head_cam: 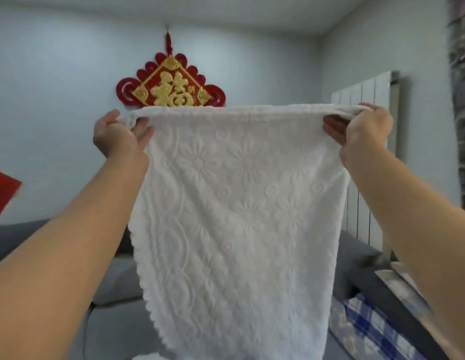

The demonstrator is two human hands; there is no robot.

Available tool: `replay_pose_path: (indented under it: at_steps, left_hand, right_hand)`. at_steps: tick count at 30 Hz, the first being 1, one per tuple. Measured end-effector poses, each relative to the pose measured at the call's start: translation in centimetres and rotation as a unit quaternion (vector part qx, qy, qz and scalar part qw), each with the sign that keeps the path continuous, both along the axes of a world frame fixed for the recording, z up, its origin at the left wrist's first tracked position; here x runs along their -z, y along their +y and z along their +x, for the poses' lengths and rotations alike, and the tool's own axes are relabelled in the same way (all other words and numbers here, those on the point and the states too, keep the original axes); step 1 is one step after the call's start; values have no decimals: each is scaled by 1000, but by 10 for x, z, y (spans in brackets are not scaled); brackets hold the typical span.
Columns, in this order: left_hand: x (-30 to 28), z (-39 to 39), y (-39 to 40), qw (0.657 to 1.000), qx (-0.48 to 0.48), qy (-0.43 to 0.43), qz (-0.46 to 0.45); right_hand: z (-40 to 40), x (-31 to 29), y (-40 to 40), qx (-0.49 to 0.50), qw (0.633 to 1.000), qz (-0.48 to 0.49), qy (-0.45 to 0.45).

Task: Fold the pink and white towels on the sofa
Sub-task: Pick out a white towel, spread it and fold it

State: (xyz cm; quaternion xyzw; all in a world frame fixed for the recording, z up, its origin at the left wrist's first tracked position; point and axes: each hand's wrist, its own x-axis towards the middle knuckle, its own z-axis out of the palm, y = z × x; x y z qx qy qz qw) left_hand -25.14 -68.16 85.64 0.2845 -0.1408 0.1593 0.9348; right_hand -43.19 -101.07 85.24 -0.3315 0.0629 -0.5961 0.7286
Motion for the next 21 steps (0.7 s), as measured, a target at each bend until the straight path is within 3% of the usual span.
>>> replay_pose_path:
  at_steps: [3, 6, 10, 14, 18, 21]
  left_hand:
    - [-25, 7, -12, 999, -23, -26, -26]
    - [-38, 36, -30, 998, -8, 32, 55]
    - [3, 104, -51, 956, 55, 134, 253]
    - [77, 169, -65, 918, 105, 189, 332]
    - [122, 220, -101, 888, 163, 198, 381]
    - [113, 249, -129, 904, 190, 194, 329]
  right_hand:
    - [-1, -32, -6, 49, 998, -37, -21]
    - [14, -39, -20, 98, 994, -36, 21]
    - [56, 9, -60, 49, 972, -3, 232]
    - [92, 74, -88, 8, 897, -17, 442]
    - [131, 116, -108, -2, 861, 40, 506]
    - [150, 113, -119, -3, 885, 51, 463]
